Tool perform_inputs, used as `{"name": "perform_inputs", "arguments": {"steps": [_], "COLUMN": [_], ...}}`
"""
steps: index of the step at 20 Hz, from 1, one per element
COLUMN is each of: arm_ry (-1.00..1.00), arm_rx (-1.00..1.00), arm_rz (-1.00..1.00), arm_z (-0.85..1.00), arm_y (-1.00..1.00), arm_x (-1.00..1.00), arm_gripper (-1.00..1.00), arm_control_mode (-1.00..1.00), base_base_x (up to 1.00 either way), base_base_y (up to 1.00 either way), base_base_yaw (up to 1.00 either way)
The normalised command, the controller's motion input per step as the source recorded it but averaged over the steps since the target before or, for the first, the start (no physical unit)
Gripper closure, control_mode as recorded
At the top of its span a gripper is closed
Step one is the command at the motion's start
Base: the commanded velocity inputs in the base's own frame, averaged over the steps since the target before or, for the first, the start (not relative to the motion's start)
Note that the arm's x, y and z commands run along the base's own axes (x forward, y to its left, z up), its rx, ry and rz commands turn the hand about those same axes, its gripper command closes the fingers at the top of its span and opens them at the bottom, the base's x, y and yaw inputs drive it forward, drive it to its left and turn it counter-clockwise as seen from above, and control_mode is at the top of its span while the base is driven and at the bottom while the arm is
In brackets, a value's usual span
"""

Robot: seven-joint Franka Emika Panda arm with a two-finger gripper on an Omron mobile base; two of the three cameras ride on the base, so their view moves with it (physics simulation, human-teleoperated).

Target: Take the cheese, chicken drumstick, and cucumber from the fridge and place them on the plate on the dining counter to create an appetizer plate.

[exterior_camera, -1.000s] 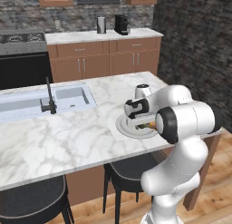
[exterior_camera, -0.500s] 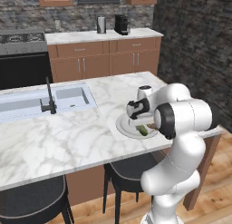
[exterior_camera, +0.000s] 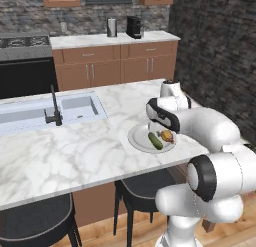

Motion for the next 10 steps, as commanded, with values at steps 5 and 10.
{"name": "perform_inputs", "arguments": {"steps": [5, 10], "arm_ry": [-0.17, -0.15], "arm_rx": [0.08, 0.09], "arm_rz": [0.00, 0.09], "arm_z": [1.00, 0.95], "arm_y": [0.00, -0.01], "arm_x": [-1.00, -1.00], "arm_gripper": [-1.00, -1.00], "arm_control_mode": [-1.00, -1.00], "base_base_x": [0.00, 0.00], "base_base_y": [0.00, 0.00], "base_base_yaw": [0.00, 0.00]}}
